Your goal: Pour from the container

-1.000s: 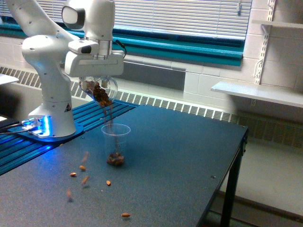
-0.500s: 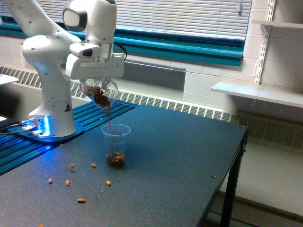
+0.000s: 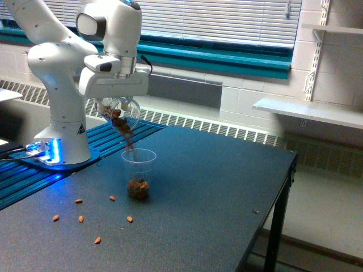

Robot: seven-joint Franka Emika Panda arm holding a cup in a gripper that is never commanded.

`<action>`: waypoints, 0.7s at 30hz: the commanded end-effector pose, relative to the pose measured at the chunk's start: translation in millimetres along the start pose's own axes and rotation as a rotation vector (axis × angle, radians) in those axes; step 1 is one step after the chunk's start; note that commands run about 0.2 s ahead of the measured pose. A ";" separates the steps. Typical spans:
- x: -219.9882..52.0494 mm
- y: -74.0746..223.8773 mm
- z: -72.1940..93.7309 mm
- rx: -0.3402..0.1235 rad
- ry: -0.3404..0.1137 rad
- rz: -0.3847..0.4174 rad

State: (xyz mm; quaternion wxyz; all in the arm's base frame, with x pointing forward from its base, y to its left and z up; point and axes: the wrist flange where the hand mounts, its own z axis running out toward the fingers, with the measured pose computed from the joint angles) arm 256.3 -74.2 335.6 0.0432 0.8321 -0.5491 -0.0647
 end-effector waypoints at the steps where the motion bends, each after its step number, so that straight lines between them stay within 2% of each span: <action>1: -9.1 0.6 19.9 -0.054 -0.019 -0.010; 21: -10.6 -10.5 38.3 -0.093 -0.023 -0.050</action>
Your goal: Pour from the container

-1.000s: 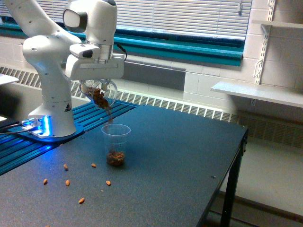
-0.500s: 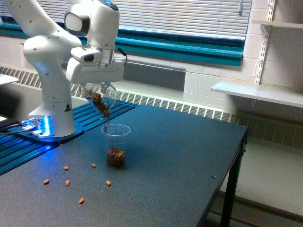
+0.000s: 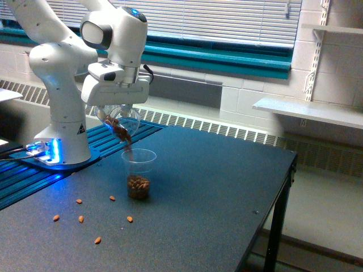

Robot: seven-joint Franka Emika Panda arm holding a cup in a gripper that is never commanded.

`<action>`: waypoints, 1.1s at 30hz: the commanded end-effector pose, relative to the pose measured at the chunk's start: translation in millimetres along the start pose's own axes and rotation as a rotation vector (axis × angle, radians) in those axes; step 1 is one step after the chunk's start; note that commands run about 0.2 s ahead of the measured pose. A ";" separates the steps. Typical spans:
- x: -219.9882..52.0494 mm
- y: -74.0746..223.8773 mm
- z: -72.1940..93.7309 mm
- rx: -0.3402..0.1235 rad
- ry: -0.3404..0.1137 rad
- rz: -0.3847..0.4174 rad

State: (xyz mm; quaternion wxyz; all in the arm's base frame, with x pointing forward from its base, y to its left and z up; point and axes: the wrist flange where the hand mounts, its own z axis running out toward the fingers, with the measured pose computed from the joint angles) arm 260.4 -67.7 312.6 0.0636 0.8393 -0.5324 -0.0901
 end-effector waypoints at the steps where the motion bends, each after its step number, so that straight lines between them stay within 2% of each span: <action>1: -6.5 -2.9 15.9 -0.030 -0.005 -0.015; 14: 8.3 -20.8 9.4 -0.036 0.007 -0.029; 33: 32.9 -60.6 -1.3 -0.046 0.025 -0.096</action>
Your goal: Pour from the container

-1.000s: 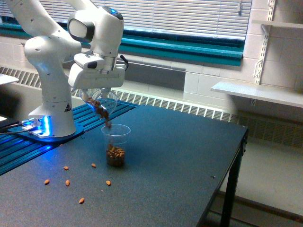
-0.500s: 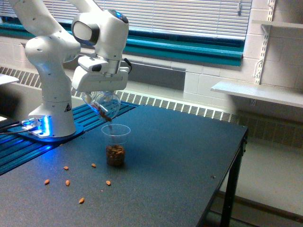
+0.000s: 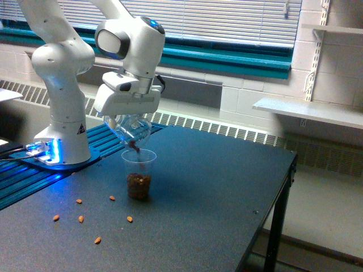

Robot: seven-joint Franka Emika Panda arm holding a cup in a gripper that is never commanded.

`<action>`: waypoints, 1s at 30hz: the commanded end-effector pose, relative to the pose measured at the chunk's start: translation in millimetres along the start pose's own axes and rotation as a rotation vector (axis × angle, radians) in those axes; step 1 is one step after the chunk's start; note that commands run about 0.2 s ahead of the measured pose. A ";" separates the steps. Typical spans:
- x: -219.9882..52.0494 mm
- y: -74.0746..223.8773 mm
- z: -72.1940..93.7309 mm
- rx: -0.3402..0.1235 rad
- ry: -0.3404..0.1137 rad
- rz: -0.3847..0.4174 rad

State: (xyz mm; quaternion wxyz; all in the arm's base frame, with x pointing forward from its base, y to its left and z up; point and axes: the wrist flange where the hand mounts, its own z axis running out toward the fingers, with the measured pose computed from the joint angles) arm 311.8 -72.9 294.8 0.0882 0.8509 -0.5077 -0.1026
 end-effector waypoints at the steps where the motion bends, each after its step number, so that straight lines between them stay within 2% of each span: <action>1: 7.4 -14.9 -8.9 0.011 0.016 -0.048; 17: 21.3 -27.5 -17.4 0.012 0.022 -0.088; 22: 26.0 -30.4 -25.0 0.046 0.047 -0.095; 30: 39.7 -37.0 -46.0 0.135 0.076 -0.099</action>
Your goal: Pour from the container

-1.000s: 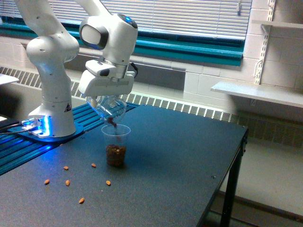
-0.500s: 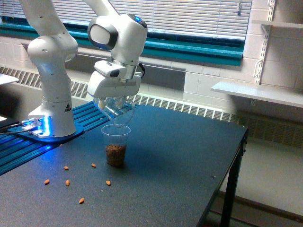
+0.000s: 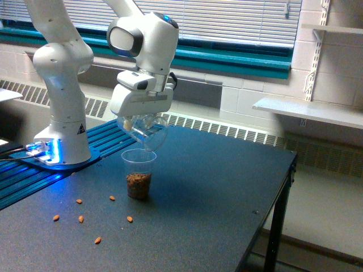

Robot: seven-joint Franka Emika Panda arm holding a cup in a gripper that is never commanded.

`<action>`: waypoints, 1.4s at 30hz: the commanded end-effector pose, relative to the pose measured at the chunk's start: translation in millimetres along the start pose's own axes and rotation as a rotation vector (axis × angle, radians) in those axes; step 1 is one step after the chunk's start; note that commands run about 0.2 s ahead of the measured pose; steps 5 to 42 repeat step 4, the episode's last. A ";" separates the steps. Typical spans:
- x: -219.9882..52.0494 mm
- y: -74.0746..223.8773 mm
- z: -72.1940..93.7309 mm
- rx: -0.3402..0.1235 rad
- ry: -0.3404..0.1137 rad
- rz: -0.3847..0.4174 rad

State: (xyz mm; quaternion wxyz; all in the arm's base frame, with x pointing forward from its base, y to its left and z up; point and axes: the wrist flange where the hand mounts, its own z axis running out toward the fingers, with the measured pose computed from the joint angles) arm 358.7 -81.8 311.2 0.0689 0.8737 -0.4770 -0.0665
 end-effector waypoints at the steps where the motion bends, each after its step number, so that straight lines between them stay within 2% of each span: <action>1: 15.5 -6.9 -19.2 0.076 0.032 -0.032; 42: 20.0 -9.3 -20.9 0.086 0.041 -0.042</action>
